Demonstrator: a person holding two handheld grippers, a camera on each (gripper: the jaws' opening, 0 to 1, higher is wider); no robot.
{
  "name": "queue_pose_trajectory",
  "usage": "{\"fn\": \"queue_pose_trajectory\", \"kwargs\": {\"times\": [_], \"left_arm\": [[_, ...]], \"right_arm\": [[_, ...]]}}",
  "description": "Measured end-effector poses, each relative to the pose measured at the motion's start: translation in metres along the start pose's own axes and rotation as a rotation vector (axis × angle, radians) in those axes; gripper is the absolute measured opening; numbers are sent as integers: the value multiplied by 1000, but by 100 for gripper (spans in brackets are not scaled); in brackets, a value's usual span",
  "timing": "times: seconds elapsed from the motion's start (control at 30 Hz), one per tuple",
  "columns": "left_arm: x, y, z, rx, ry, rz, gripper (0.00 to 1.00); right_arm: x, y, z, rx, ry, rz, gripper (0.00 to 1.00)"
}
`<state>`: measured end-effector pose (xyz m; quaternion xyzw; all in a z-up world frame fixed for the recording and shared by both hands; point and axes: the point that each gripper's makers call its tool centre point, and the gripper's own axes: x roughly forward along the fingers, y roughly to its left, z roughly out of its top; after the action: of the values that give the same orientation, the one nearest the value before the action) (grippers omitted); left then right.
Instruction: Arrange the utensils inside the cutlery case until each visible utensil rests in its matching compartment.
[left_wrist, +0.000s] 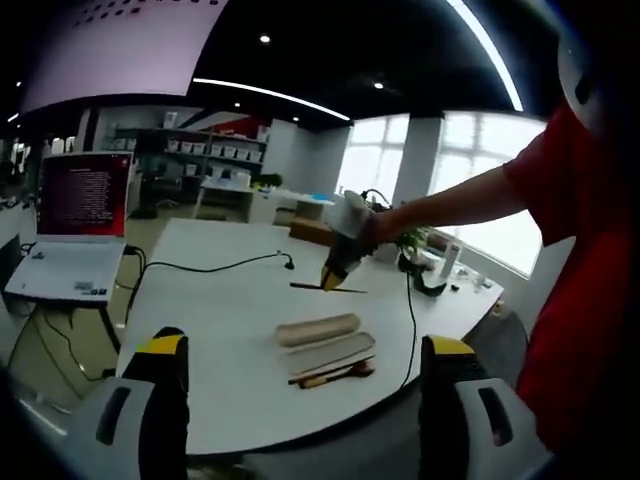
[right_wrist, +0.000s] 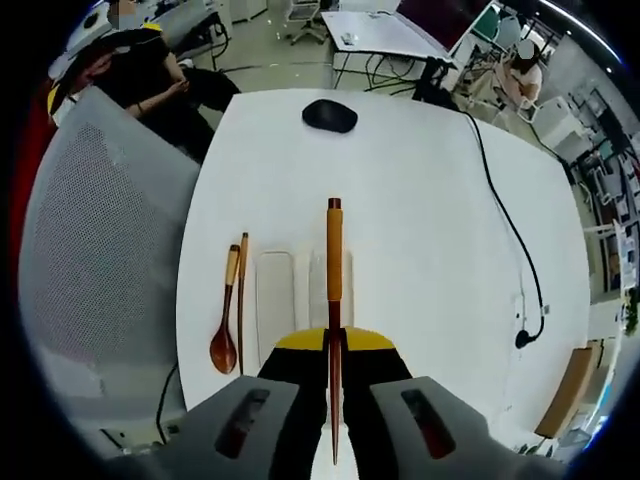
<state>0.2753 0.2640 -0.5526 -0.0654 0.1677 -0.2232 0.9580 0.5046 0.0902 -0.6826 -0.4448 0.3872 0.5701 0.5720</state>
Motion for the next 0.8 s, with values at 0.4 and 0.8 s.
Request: {"fn": "queue_pose_trajectory", "kwargs": {"times": [0.4, 0.8], "left_arm": [[0, -6, -11, 57, 62, 13, 98], [-2, -2, -9, 57, 62, 38, 97]], "right_arm": [[17, -7, -6, 40, -9, 8, 1], [26, -3, -9, 1, -5, 9, 1]]}}
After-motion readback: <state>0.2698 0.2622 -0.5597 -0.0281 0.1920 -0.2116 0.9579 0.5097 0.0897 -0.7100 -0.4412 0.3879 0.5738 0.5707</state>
